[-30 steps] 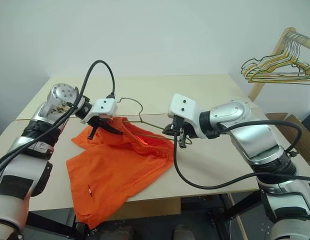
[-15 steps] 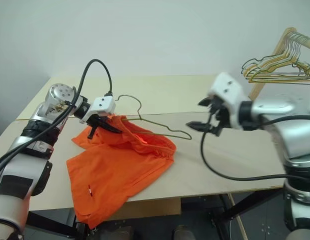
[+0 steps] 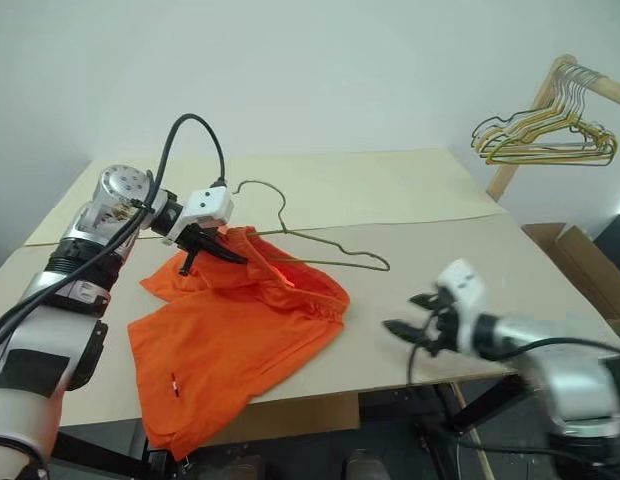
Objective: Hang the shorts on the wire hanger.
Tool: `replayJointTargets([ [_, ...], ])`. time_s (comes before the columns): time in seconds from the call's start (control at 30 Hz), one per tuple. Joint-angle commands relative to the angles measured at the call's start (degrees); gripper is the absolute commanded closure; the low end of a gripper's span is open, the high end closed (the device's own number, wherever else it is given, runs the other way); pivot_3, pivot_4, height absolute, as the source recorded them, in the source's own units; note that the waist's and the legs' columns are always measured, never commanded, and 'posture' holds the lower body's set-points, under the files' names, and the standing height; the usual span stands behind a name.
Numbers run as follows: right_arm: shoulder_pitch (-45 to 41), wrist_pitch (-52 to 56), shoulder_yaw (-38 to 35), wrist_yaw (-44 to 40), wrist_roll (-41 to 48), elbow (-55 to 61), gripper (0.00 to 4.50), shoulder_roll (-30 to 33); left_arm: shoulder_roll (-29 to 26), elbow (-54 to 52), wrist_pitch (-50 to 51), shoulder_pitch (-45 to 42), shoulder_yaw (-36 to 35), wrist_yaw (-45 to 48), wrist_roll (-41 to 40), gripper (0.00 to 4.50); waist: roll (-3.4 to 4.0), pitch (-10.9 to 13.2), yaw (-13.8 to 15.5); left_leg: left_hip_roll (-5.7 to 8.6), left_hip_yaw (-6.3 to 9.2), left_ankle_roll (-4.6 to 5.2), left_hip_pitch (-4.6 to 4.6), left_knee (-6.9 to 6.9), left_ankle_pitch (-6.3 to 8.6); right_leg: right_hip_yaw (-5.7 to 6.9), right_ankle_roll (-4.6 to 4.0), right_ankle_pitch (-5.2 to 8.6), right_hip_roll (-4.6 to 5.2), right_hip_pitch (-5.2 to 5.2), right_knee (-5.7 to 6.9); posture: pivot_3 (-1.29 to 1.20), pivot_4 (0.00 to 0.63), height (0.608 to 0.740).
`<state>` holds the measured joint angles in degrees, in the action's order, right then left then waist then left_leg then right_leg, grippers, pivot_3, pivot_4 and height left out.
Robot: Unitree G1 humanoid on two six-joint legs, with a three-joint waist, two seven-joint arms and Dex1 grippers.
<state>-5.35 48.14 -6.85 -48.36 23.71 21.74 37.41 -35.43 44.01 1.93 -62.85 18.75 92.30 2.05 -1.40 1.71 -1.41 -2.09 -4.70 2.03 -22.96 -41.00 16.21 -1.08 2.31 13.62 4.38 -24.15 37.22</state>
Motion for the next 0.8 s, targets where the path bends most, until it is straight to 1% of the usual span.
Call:
replayJointTargets([
  [0.03,-2.69,-3.6,9.48,8.82,-5.98,-4.38,0.04,-7.74,-0.33,-2.5,0.9,-0.74,-1.98,0.19,-1.76,4.5,0.02,0.0,0.06,0.0,0.0,0.0,-0.06,-0.02,0.0,0.02,0.0,0.0,-0.01,-0.02,-0.03,-0.01,0.0,0.74],
  [0.13,-4.86,-4.12,11.63,10.13,-6.25,-8.84,0.04,-11.31,-0.54,-2.93,0.98,-0.58,-1.92,0.2,-1.81,4.5,0.03,0.01,0.4,0.06,-0.01,0.0,-0.19,-0.07,0.0,0.02,0.04,-0.01,0.06,-0.07,-0.09,0.0,0.0,0.74],
  [0.2,-5.82,-4.43,12.39,9.47,-5.62,-10.0,0.04,-12.3,-0.71,-3.11,1.05,-0.56,-1.83,0.2,-1.92,4.5,0.01,0.0,0.57,0.07,-0.02,0.0,-0.19,-0.1,0.0,0.01,0.08,-0.04,0.07,-0.04,-0.13,0.0,0.0,0.74],
  [0.37,-9.35,-2.98,11.05,9.06,-2.34,-13.34,0.04,-15.87,-1.11,-4.03,1.36,-0.1,-1.7,0.2,-2.17,4.5,0.01,0.0,0.64,0.05,0.02,0.0,-0.19,-0.08,0.0,0.05,0.09,-0.04,0.05,-0.04,-0.11,0.01,0.0,0.74],
  [0.53,-9.23,-2.04,9.19,3.82,2.69,-13.73,0.04,-14.22,-1.77,-5.46,2.12,0.51,-1.52,0.2,-2.69,4.5,0.01,0.0,0.64,0.04,0.04,0.0,-0.18,-0.07,0.0,0.05,0.09,-0.04,0.04,-0.04,-0.1,0.03,0.0,0.74],
  [0.6,-8.29,-2.16,8.67,0.28,4.99,-13.63,0.04,-12.66,-1.94,-5.73,2.19,0.8,-1.62,0.2,-2.6,4.5,0.01,0.0,0.78,0.04,0.04,0.0,-0.19,-0.07,0.0,0.05,0.09,-0.05,0.05,-0.04,-0.1,0.03,0.0,0.74],
  [0.7,-9.24,-1.89,9.4,1.35,4.47,-15.7,0.04,-12.74,-2.09,-6.22,2.47,1.14,-1.66,0.2,-2.74,4.5,0.01,-0.01,0.73,0.05,0.04,0.0,-0.17,-0.08,0.0,0.06,0.09,-0.05,0.06,0.0,-0.12,0.03,0.0,0.74],
  [0.8,-11.47,-2.13,11.42,3.12,2.93,-18.03,0.04,-14.36,-2.07,-6.59,2.63,1.41,-1.71,0.2,-2.78,4.5,0.01,0.0,0.68,0.04,0.04,0.0,-0.15,-0.08,0.0,0.05,0.08,-0.05,0.04,-0.02,-0.07,0.03,0.0,0.74],
])
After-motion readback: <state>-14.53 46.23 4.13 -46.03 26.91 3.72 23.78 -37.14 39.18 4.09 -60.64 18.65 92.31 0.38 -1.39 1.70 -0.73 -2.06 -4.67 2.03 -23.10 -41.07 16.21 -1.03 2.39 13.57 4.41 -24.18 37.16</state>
